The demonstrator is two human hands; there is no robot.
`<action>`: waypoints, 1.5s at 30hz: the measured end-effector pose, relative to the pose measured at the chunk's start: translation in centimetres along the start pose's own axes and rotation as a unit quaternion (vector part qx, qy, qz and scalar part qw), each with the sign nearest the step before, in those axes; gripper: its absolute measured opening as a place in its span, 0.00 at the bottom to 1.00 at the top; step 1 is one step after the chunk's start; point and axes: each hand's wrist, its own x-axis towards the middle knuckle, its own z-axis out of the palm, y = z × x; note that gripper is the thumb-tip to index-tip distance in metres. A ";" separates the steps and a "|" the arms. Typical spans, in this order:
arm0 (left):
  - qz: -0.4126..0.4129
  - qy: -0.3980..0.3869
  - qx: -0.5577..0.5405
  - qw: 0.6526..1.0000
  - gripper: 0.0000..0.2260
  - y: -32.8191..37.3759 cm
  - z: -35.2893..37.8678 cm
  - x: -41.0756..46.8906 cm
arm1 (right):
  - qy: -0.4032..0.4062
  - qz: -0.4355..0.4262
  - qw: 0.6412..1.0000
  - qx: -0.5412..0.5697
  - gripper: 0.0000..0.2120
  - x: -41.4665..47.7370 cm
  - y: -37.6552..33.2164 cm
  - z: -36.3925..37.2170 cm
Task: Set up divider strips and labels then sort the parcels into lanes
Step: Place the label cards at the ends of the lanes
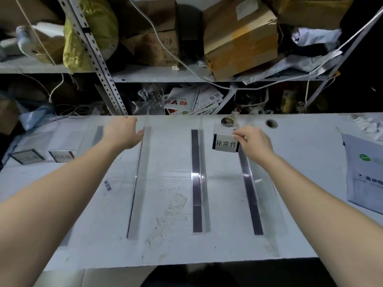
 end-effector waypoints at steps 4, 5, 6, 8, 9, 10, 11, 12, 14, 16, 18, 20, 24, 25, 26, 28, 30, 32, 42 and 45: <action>-0.047 -0.027 -0.017 0.998 0.25 0.4 1.0 -1.6 | -0.078 -0.025 0.996 -0.022 0.14 0.9 2.2 2.0; -0.059 -0.033 -0.028 0.997 0.25 0.4 1.2 -2.1 | -0.088 -0.038 0.995 -0.021 0.14 1.0 2.4 2.5; -0.071 -0.039 -0.034 0.996 0.25 0.3 1.4 -2.5 | -0.093 -0.047 0.994 -0.016 0.14 1.2 2.7 3.0; -0.089 -0.045 -0.041 0.994 0.25 0.4 1.7 -3.5 | -0.102 -0.046 0.993 -0.023 0.14 1.5 3.3 4.2; -0.094 -0.047 -0.043 0.993 0.25 0.4 1.8 -3.9 | -0.108 -0.039 0.993 -0.033 0.14 1.6 3.6 4.8; -0.098 -0.049 -0.045 0.993 0.25 0.5 1.9 -4.4 | -0.112 -0.035 0.992 -0.040 0.13 1.7 4.0 5.5; -0.103 -0.050 -0.047 0.992 0.25 0.6 2.0 -4.9 | -0.116 -0.034 0.992 -0.044 0.12 1.8 4.4 6.0; -0.108 -0.049 -0.047 0.992 0.25 0.7 2.1 -5.4 | -0.119 -0.040 0.991 -0.051 0.11 1.9 4.8 6.5; -0.120 -0.046 -0.050 0.990 0.25 0.6 2.1 -6.3 | -0.130 -0.045 0.988 -0.071 0.11 2.0 5.4 7.3; -0.132 -0.046 -0.061 0.988 0.25 0.2 2.1 -7.0 | -0.140 -0.041 0.985 -0.098 0.13 2.0 5.6 7.9; -0.139 -0.046 -0.065 0.987 0.25 -0.3 2.0 -7.7 | -0.160 -0.030 0.979 -0.127 0.15 2.0 5.6 8.0; -0.145 -0.048 -0.057 0.987 0.25 -0.8 1.7 -8.4 | -0.180 -0.027 0.972 -0.147 0.16 1.8 6.0 8.2; -0.158 -0.051 -0.043 0.985 0.25 -2.0 1.3 -10.1 | -0.178 -0.020 0.970 -0.162 0.13 1.6 5.7 7.9; -0.163 -0.053 -0.044 0.984 0.25 -2.3 1.2 -10.5 | -0.168 -0.030 0.971 -0.167 0.11 1.6 4.8 7.6; -0.166 -0.054 -0.045 0.984 0.26 -2.7 1.1 -11.0 | -0.155 -0.046 0.972 -0.170 0.09 1.7 3.6 7.3; -0.171 -0.055 -0.047 0.983 0.26 -3.6 1.1 -12.0 | -0.136 -0.075 0.972 -0.176 0.13 1.6 0.4 6.6; -0.172 -0.061 -0.049 0.982 0.26 -4.7 1.1 -12.8 | -0.136 -0.093 0.973 -0.164 0.17 1.4 -3.4 6.0; -0.169 -0.058 -0.046 0.983 0.25 -6.0 1.0 -13.4 | -0.142 -0.106 0.974 -0.144 0.18 1.1 -7.1 5.7; -0.123 -0.030 -0.056 0.990 0.22 -18.2 0.6 -16.1 | -0.148 -0.109 0.974 -0.135 0.24 -1.3 -25.0 6.5; -0.113 -0.015 -0.037 0.993 0.23 -22.9 0.5 -16.9 | -0.129 -0.116 0.975 -0.139 0.23 -1.9 -30.9 7.4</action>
